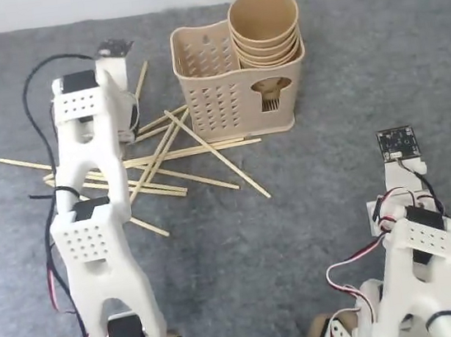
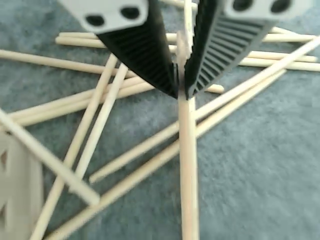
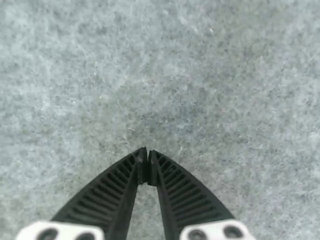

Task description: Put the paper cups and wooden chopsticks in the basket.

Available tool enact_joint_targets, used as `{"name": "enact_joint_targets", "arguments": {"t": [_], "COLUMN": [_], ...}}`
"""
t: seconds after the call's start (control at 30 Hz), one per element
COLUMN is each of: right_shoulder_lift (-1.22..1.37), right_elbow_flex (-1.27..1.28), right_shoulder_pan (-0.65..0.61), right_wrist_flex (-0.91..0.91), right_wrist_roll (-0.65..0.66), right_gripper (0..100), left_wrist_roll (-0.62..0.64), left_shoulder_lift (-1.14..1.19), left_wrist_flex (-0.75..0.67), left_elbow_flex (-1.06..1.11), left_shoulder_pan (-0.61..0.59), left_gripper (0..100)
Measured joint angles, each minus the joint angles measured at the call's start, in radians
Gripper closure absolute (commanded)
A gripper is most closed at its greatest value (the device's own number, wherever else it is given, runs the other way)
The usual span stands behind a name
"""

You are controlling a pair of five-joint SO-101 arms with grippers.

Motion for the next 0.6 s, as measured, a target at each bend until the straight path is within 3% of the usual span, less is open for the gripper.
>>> {"name": "enact_joint_targets", "arguments": {"t": [0.27, 0.47, 0.6], "right_shoulder_lift": [0.0, 0.0, 0.0], "right_elbow_flex": [0.0, 0.0, 0.0], "right_shoulder_pan": [0.0, 0.0, 0.0], "right_wrist_flex": [0.0, 0.0, 0.0], "right_wrist_roll": [0.0, 0.0, 0.023], "right_gripper": [99.1, 99.1, 99.1], "left_wrist_roll": [-0.04, -0.109, -0.091], "left_shoulder_lift": [0.0, -0.011, -0.094], "left_wrist_flex": [0.167, 0.172, 0.104], "left_elbow_flex": [-0.106, 0.091, 0.13], "left_shoulder_pan": [0.034, -0.015, -0.026], "left_gripper": [99, 99, 95]}}
